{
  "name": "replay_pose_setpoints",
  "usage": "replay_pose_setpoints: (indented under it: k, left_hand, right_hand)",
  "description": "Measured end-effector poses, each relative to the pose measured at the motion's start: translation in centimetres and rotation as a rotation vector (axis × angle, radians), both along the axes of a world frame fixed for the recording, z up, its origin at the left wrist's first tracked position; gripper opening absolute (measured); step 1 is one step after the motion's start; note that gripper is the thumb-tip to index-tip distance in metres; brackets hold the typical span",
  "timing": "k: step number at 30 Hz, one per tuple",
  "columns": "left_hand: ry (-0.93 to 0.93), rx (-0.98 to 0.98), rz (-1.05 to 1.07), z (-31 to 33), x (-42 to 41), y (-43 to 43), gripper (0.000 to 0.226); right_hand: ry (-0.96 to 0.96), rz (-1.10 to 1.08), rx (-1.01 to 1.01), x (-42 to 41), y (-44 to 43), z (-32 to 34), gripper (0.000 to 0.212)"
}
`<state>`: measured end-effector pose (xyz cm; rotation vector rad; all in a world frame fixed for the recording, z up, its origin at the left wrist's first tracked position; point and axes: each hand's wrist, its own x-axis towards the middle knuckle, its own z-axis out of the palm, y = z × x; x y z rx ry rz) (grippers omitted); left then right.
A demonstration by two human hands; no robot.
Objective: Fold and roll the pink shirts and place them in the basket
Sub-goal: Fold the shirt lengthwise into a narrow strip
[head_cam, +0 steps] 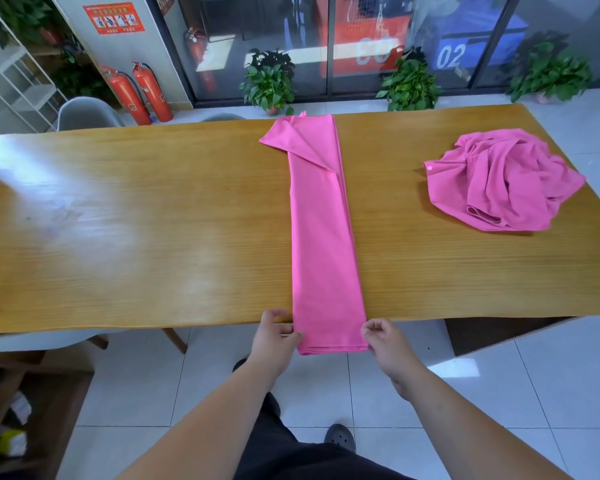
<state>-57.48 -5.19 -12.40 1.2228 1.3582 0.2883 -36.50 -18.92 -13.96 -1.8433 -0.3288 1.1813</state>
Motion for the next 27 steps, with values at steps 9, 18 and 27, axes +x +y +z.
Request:
replay_pose_setpoints:
  k: [9, 18, 27]
  left_hand:
    - [-0.214, -0.172, 0.012, -0.3, -1.4, 0.9, 0.029]
    - [-0.518, -0.254, -0.049, 7.1, 1.2, 4.3, 0.051]
    - [-0.095, -0.018, -0.287, 5.8, -1.6, 2.4, 0.058]
  right_hand:
    - [0.241, -0.06, 0.13, 1.4, 0.0, 0.9, 0.035]
    - [0.155, 0.059, 0.187, 2.6, 4.4, 8.4, 0.061]
    - [-0.021, 0.228, 0.106, 1.1, 1.0, 8.3, 0.066]
